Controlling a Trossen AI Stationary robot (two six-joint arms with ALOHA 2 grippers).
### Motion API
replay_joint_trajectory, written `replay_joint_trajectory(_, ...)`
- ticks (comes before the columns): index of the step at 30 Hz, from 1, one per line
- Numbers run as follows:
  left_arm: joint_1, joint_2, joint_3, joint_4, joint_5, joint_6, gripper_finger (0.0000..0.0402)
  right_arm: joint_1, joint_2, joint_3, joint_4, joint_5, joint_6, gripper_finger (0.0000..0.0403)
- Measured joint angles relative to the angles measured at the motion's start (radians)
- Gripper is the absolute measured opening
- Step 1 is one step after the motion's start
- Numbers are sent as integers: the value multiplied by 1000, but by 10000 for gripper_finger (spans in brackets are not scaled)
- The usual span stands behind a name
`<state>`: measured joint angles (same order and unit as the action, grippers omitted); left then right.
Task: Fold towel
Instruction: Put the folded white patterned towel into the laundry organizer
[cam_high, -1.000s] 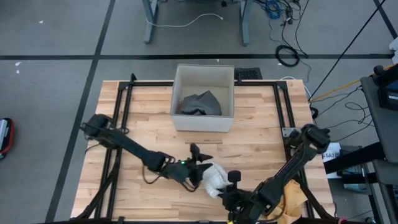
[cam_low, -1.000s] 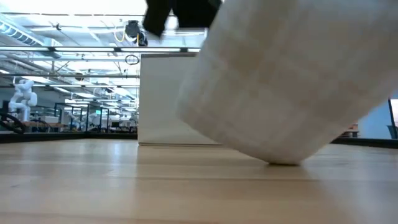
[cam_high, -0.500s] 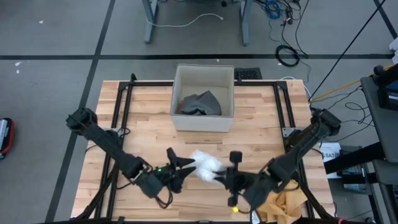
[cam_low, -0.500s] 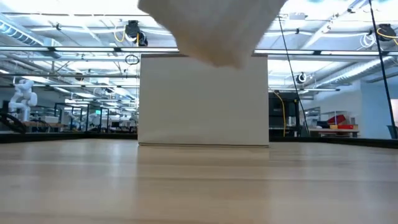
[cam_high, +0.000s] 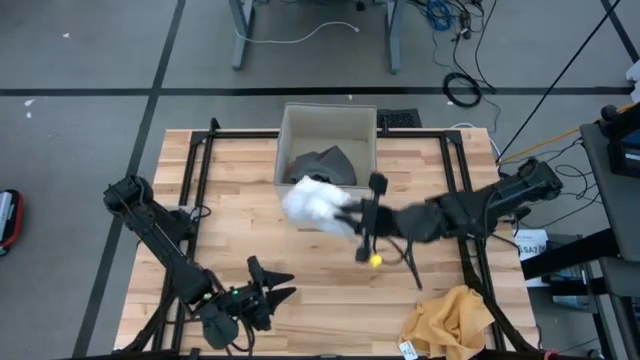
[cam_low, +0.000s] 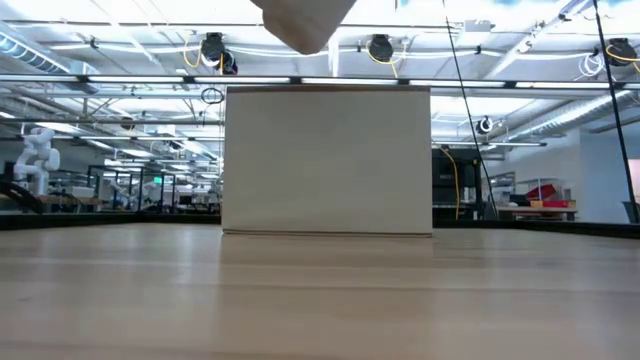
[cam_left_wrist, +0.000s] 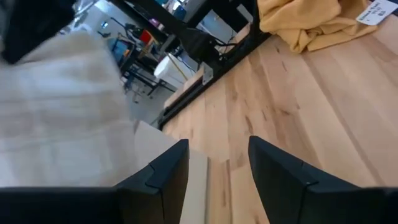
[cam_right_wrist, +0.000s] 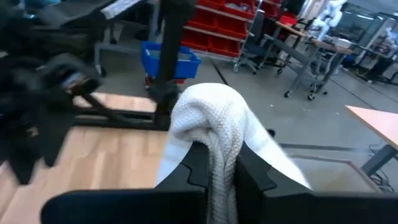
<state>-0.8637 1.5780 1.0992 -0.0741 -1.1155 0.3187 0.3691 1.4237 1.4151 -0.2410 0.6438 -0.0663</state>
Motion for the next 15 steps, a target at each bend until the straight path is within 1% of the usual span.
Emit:
replay_joint_trajectory(7, -10, 0, 0, -132, 16, -177, 174, -235, -15, 0, 96, -192, -6, 26)
replay_joint_trajectory(11, 3, 0, 0, -194, 79, -271, 174, -369, -10, 0, 110, -245, 18, 26)
replay_joint_trajectory(15, 15, 0, 0, -242, 130, -347, 174, -503, 16, 0, 117, -339, 97, 26)
